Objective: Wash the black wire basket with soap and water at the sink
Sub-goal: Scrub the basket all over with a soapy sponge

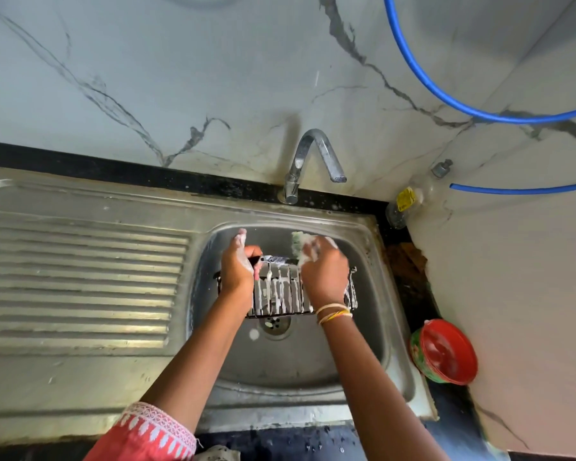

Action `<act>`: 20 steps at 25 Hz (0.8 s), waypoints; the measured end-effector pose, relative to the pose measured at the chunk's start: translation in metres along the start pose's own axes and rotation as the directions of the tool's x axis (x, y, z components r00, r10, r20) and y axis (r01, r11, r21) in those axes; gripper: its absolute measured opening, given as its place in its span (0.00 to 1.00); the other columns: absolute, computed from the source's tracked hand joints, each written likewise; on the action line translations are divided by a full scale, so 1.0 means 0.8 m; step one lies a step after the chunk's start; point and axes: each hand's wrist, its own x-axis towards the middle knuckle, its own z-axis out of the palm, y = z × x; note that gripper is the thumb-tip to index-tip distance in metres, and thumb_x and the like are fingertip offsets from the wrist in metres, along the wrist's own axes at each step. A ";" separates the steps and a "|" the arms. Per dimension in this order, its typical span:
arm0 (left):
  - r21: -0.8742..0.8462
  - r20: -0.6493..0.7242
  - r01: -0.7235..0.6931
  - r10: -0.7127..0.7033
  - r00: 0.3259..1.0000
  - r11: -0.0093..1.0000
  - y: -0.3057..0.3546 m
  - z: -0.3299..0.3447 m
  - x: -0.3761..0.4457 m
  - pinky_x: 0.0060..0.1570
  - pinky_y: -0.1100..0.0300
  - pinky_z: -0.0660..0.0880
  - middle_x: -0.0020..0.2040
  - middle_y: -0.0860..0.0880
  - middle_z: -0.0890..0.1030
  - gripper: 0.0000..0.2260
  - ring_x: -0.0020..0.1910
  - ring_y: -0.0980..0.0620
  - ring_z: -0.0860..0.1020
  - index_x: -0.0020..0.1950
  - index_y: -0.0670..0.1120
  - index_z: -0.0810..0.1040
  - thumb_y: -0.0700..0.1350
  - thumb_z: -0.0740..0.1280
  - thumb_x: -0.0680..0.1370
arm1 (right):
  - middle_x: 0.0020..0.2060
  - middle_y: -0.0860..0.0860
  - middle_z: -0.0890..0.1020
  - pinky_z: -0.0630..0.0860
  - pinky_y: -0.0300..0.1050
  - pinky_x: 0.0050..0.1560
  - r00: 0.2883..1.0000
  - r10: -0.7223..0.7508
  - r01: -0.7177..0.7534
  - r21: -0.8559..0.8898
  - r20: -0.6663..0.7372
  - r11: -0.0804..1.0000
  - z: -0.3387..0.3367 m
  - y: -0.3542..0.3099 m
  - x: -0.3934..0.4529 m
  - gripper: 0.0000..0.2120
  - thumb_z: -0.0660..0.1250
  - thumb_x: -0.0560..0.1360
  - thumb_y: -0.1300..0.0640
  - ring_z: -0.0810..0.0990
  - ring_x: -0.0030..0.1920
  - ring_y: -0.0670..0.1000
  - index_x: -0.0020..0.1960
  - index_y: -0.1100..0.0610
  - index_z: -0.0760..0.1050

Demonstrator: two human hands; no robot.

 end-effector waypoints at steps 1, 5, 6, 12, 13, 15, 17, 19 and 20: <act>0.005 0.009 -0.010 0.010 1.000 1.000 0.002 0.004 -0.008 0.17 0.70 0.57 0.31 0.45 0.70 0.10 0.16 0.59 0.64 0.57 0.49 0.68 0.44 0.48 0.84 | 0.44 0.60 0.83 0.76 0.53 0.48 0.995 0.082 -0.082 -0.009 0.057 0.997 -0.005 0.004 0.012 0.09 0.61 0.72 0.60 0.80 0.45 0.64 0.46 0.60 0.78; -0.032 -0.115 0.056 -0.059 0.992 0.998 -0.007 0.007 -0.015 0.27 0.66 0.67 0.30 0.46 0.71 0.14 0.29 0.50 0.68 0.40 0.44 0.73 0.51 0.58 0.81 | 0.37 0.58 0.80 0.70 0.50 0.43 0.972 -0.145 0.152 -0.023 0.183 0.988 0.004 -0.028 -0.015 0.13 0.55 0.70 0.50 0.78 0.39 0.63 0.36 0.54 0.74; -0.029 -0.115 0.037 -0.040 0.993 0.999 -0.011 0.006 -0.017 0.31 0.63 0.68 0.31 0.47 0.72 0.14 0.31 0.48 0.69 0.39 0.45 0.72 0.51 0.59 0.80 | 0.35 0.56 0.78 0.70 0.49 0.41 0.961 -0.224 0.228 -0.010 0.165 0.974 0.007 -0.028 -0.022 0.14 0.55 0.72 0.50 0.76 0.37 0.60 0.34 0.54 0.74; 0.053 0.013 -0.034 0.034 0.999 0.998 -0.009 -0.001 -0.014 0.23 0.63 0.64 0.27 0.45 0.74 0.16 0.17 0.56 0.69 0.33 0.47 0.76 0.48 0.57 0.78 | 0.20 0.49 0.67 0.61 0.44 0.28 0.963 -0.136 0.073 0.258 0.234 0.963 0.005 0.000 0.003 0.25 0.65 0.77 0.50 0.63 0.22 0.46 0.24 0.55 0.64; 0.145 0.075 -0.105 0.095 0.993 0.984 -0.007 -0.007 -0.009 0.26 0.63 0.67 0.26 0.47 0.76 0.17 0.20 0.55 0.72 0.29 0.48 0.77 0.50 0.58 0.75 | 0.18 0.52 0.69 0.61 0.44 0.27 0.971 -0.105 0.038 0.298 0.213 0.954 0.001 -0.002 0.004 0.26 0.64 0.76 0.45 0.64 0.21 0.48 0.24 0.57 0.66; 0.282 0.165 -0.193 0.151 0.975 0.940 -0.009 -0.030 0.009 0.36 0.59 0.69 0.29 0.43 0.78 0.16 0.30 0.48 0.75 0.27 0.48 0.78 0.54 0.59 0.70 | 0.18 0.51 0.71 0.61 0.40 0.23 0.986 -0.041 -0.029 0.417 0.159 0.908 -0.016 -0.007 0.012 0.27 0.65 0.75 0.43 0.67 0.19 0.48 0.24 0.58 0.70; 0.268 0.190 -0.113 0.062 0.980 0.957 -0.021 -0.057 0.021 0.40 0.55 0.68 0.35 0.37 0.78 0.16 0.34 0.44 0.74 0.32 0.48 0.81 0.57 0.62 0.71 | 0.20 0.48 0.69 0.59 0.37 0.24 0.995 0.030 -0.082 0.592 0.098 0.802 -0.035 -0.005 0.026 0.23 0.67 0.77 0.53 0.64 0.20 0.44 0.24 0.54 0.67; 0.112 0.202 0.060 -0.081 0.976 0.992 -0.012 -0.062 0.013 0.33 0.59 0.70 0.37 0.40 0.80 0.11 0.31 0.48 0.77 0.44 0.50 0.79 0.52 0.60 0.78 | 0.26 0.51 0.72 0.62 0.37 0.28 0.986 0.159 -0.149 0.679 0.049 0.719 -0.040 0.001 0.040 0.19 0.68 0.76 0.57 0.63 0.25 0.41 0.30 0.54 0.65; 0.025 0.219 0.142 -0.144 0.965 0.990 -0.005 -0.056 0.006 0.30 0.62 0.72 0.35 0.44 0.82 0.09 0.29 0.51 0.79 0.47 0.51 0.77 0.49 0.58 0.81 | 0.29 0.52 0.73 0.64 0.37 0.30 0.975 0.212 -0.198 0.704 0.068 0.682 -0.038 0.002 0.042 0.17 0.69 0.75 0.55 0.64 0.26 0.41 0.32 0.55 0.65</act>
